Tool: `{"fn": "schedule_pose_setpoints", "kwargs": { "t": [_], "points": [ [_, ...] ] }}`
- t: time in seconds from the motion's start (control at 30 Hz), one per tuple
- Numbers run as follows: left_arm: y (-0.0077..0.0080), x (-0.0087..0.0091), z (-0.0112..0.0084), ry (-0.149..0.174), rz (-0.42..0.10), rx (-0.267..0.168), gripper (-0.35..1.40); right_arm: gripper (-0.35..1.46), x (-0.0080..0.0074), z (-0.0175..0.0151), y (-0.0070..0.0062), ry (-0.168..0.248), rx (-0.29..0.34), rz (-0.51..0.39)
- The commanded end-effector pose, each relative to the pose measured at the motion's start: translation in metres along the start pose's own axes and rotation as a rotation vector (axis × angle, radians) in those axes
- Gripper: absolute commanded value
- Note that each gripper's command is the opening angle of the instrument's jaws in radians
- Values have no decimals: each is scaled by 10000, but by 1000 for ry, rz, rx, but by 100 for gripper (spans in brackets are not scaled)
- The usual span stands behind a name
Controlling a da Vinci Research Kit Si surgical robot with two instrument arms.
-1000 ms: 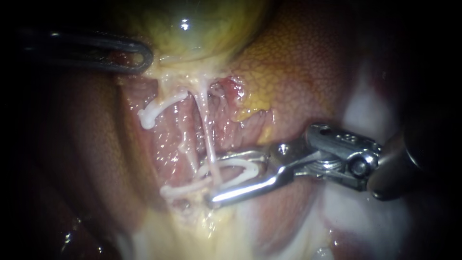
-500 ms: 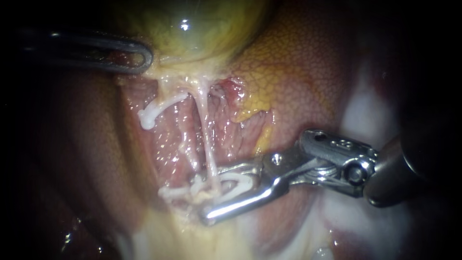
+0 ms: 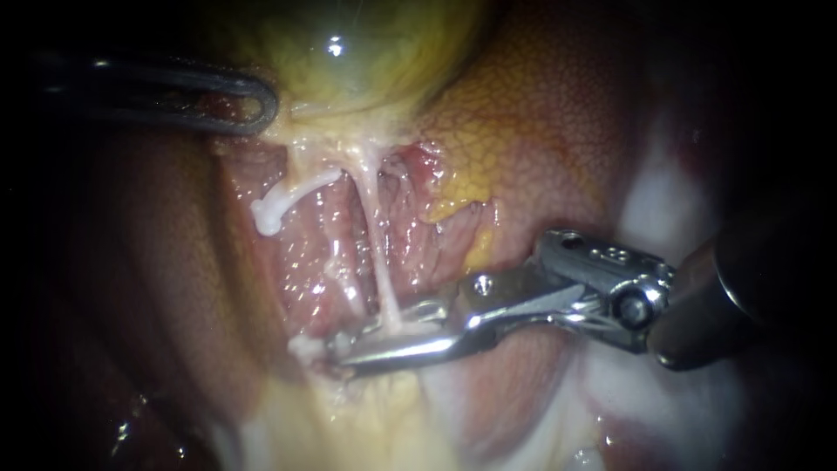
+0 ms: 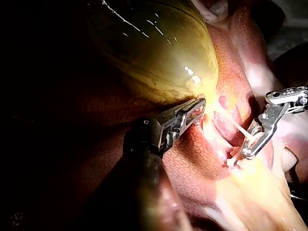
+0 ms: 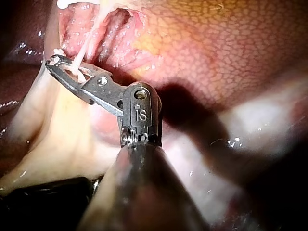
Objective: Clipping first clip right tube
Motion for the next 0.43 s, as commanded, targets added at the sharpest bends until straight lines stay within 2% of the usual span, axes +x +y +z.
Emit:
{"fn": "schedule_pose_setpoints", "kwargs": {
  "t": [0.03,0.43],
  "points": [
    [0,0,0,0,0,0,-35,-35,-2,0,1,-1,1,-3],
    [0,0,0,0,0,0,-35,-35,-5,1,2,-2,1,-4]
  ]
}}
